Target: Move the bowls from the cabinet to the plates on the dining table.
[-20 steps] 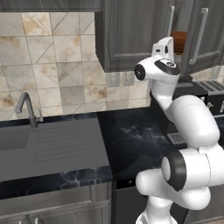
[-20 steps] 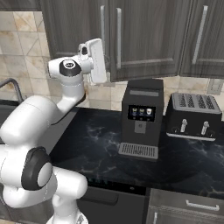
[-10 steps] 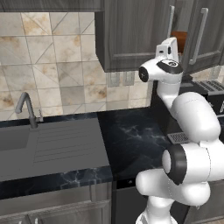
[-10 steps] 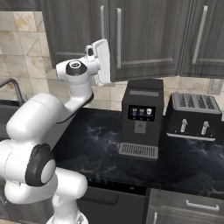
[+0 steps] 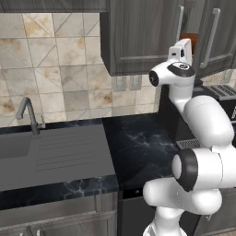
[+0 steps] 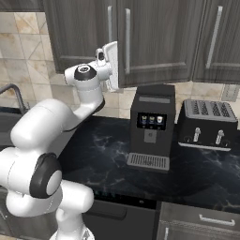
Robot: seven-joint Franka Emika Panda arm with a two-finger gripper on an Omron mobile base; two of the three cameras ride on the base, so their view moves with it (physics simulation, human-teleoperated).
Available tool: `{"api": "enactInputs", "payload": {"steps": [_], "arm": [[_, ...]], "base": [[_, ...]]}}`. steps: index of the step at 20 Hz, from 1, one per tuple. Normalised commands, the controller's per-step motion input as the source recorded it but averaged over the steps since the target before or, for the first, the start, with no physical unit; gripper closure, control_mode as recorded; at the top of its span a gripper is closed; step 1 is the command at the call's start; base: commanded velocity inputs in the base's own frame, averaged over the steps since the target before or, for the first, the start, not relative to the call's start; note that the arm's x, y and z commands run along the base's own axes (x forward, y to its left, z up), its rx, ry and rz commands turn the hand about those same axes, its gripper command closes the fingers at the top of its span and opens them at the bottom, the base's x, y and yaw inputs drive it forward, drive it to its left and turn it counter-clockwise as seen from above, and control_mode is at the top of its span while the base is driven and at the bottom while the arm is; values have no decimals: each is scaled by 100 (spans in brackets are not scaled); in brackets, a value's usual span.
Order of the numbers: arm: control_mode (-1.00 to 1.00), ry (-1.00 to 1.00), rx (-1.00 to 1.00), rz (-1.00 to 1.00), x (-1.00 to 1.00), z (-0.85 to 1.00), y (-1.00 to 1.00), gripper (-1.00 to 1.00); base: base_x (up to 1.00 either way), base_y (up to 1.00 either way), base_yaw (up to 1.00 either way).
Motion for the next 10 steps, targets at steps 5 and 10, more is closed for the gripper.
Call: {"api": "enactInputs", "payload": {"steps": [5,10], "arm": [[-100,-8,-1,-2,-26,10,-43,100],[-100,-12,0,-3,-37,14,-54,100]], "base": [[0,0,0],[0,0,0]]}}
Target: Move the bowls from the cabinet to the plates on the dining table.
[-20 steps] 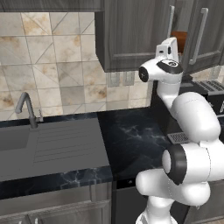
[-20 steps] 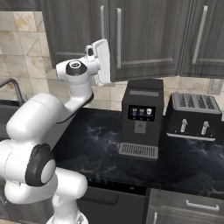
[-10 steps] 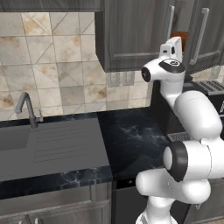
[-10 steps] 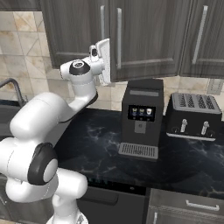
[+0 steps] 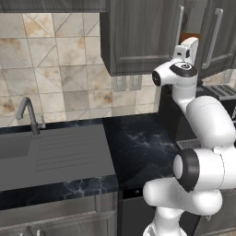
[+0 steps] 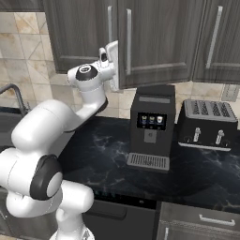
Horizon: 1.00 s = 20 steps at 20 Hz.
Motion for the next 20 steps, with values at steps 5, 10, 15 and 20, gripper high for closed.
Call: {"api": "enactInputs", "payload": {"steps": [5,10,15,20], "arm": [[-100,-15,-1,-4,-46,14,-74,100],[-100,-17,-1,-4,-52,13,-84,100],[-100,-17,-1,-4,-52,10,-89,100],[-100,-18,0,-4,-58,10,-93,100]], "base": [[0,0,0],[0,0,0],[0,0,0],[0,0,0]]}}
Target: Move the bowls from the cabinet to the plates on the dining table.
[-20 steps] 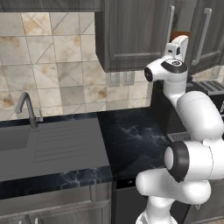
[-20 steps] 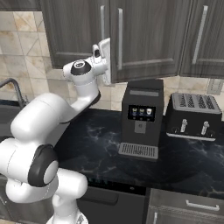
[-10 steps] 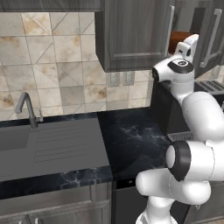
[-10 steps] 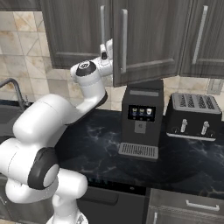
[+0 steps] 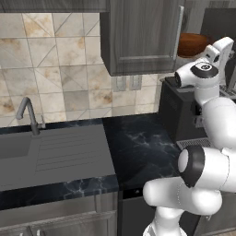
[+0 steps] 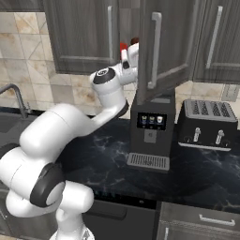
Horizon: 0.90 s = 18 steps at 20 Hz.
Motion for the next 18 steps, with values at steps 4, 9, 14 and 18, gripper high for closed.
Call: {"api": "enactInputs", "payload": {"steps": [4,9,14,18], "arm": [[-100,-17,0,-3,-53,7,-86,100],[-100,-14,0,-2,-42,2,-73,100],[-100,-11,0,0,-28,0,-53,100],[-100,-9,0,0,-19,0,-46,100]], "base": [[0,0,0],[0,0,0],[0,0,0],[0,0,0]]}}
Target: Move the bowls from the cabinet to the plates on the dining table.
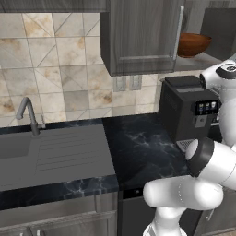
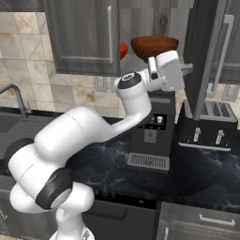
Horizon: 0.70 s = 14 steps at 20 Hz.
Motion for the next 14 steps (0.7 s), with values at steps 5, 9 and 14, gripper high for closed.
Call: {"api": "enactInputs", "payload": {"steps": [5,9,14], "arm": [[-100,-7,-1,0,-12,0,-27,100],[-100,-6,-2,0,-17,-2,3,100],[-100,-3,0,0,-23,-6,45,100]], "base": [[0,0,0],[0,0,0],[0,0,0]]}}
